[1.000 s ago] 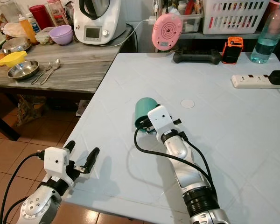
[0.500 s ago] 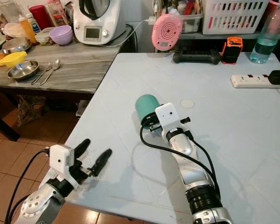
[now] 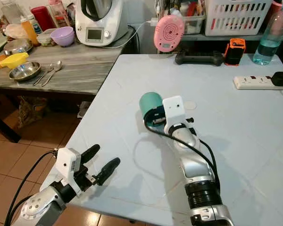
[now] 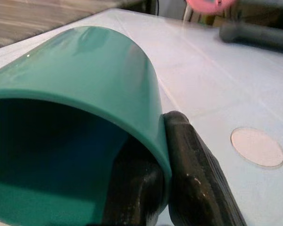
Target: Setting the table
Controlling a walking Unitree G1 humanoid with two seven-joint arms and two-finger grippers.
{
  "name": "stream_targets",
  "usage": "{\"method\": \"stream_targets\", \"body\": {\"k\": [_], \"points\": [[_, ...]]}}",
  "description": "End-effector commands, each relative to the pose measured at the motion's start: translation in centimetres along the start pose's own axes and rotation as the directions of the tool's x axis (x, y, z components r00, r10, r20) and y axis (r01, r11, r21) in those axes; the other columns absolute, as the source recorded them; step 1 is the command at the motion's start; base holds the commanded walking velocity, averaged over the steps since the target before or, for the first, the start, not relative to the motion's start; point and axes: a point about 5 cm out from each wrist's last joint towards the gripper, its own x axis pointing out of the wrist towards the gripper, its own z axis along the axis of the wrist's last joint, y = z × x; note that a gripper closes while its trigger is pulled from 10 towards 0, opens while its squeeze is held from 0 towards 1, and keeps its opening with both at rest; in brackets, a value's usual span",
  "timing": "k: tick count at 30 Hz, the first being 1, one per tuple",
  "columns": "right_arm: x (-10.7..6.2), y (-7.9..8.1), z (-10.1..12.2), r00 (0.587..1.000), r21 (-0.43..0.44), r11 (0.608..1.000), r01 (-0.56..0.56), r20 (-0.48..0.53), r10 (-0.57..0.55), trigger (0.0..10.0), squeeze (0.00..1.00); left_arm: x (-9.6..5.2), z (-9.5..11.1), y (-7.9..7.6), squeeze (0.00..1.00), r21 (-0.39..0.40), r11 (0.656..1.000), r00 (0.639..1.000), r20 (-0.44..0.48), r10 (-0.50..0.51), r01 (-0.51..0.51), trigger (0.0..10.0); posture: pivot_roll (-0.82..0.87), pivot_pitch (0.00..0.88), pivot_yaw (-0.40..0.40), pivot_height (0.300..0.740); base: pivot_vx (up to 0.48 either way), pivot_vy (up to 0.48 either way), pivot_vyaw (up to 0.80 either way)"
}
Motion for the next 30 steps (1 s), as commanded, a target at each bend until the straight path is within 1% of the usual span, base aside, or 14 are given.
{"method": "stream_targets", "body": {"k": [1,4,7,10,13,16,17,18,20,21,22,25,28,30], "points": [[-0.2,0.3,-1.3,0.994,0.046,0.999,-0.007,-0.112,0.012,0.0,0.00,0.0,0.3,-0.1,0.00,0.019,1.000,1.000,-0.007,-0.003,0.003,10.0,-0.17,0.045,0.111,0.740,0.000,0.000,0.00],[-0.7,0.6,-1.1,0.980,0.077,0.997,-0.011,-0.195,0.026,0.0,0.00,0.1,0.3,-0.2,0.00,0.017,1.000,1.000,-0.011,-0.004,0.004,10.0,-0.18,0.043,0.104,0.740,0.000,0.000,0.00],[-1.4,1.3,0.0,0.955,0.279,0.960,-0.027,-0.277,0.107,0.0,0.00,0.3,0.4,-0.1,0.00,0.026,1.000,1.000,-0.019,-0.003,0.004,10.0,-0.19,0.041,0.100,0.740,0.000,0.000,0.00],[-1.5,1.2,0.8,0.942,0.325,0.946,-0.006,-0.317,0.115,0.0,0.00,0.4,0.4,-0.1,0.00,0.027,1.000,1.000,-0.022,-0.004,0.005,10.0,-0.19,0.040,0.100,0.740,0.000,0.000,0.00],[-1.6,1.4,1.2,0.916,0.424,0.905,0.017,-0.370,0.156,0.0,0.00,0.4,0.4,-0.1,0.00,0.025,1.000,1.000,-0.028,-0.007,0.007,10.0,-0.20,0.039,0.099,0.740,0.000,0.000,0.00],[-1.8,2.1,3.1,0.873,0.620,0.784,0.010,-0.388,0.296,0.0,0.00,0.5,0.2,0.0,0.00,0.027,1.000,0.999,-0.039,-0.005,0.006,10.0,-0.20,0.037,0.099,0.740,0.000,0.000,0.00],[-1.8,2.1,3.1,0.873,0.620,0.784,0.010,-0.388,0.296,0.0,0.00,0.5,0.2,0.0,0.00,0.027,1.000,0.999,-0.039,-0.005,0.006,10.0,-0.20,0.037,0.099,0.740,0.000,0.000,0.00],[-1.8,2.5,3.9,0.854,0.718,0.696,0.012,-0.370,0.367,2.8,0.00,0.4,0.1,0.1,0.00,0.029,1.000,0.999,-0.047,-0.005,0.006,10.0,-0.20,0.033,0.098,0.740,0.000,0.000,0.00],[-1.8,2.6,4.7,0.852,0.757,0.654,0.011,-0.350,0.390,3.2,0.00,0.4,0.0,0.2,0.00,0.028,1.000,0.999,-0.052,-0.004,0.006,10.0,-0.20,0.032,0.100,0.740,0.000,0.000,0.00],[-1.9,2.6,5.1,0.853,0.751,0.660,0.017,-0.355,0.383,1.8,0.00,0.4,-0.1,0.3,0.00,0.027,1.000,0.998,-0.055,-0.003,0.004,10.0,-0.20,0.033,0.099,0.740,0.000,0.000,0.00],[-1.9,2.6,5.4,0.851,0.752,0.659,0.022,-0.359,0.382,1.8,0.00,0.4,-0.3,0.3,0.00,0.025,1.000,0.998,-0.058,-0.003,0.004,10.0,-0.20,0.033,0.099,0.740,0.000,0.000,0.00],[-1.8,2.8,6.3,0.852,0.764,0.644,0.041,-0.364,0.377,10.0,0.00,0.3,-0.6,0.5,0.00,0.023,1.000,0.998,-0.069,0.000,0.001,10.0,-0.20,0.031,0.100,0.740,0.000,0.000,0.00],[-1.5,3.1,7.2,0.864,0.789,0.614,-0.009,-0.302,0.402,10.0,0.00,0.3,-1.0,0.5,0.00,0.023,1.000,0.997,-0.075,0.002,0.000,10.0,-0.20,0.034,0.103,0.740,0.000,0.000,0.00],[-1.3,2.9,7.7,0.870,0.767,0.642,-0.019,-0.303,0.388,10.0,0.00,0.3,-1.2,0.6,0.00,0.021,1.000,0.997,-0.080,0.004,-0.002,10.0,-0.20,0.034,0.104,0.740,0.000,0.000,0.00]]}}
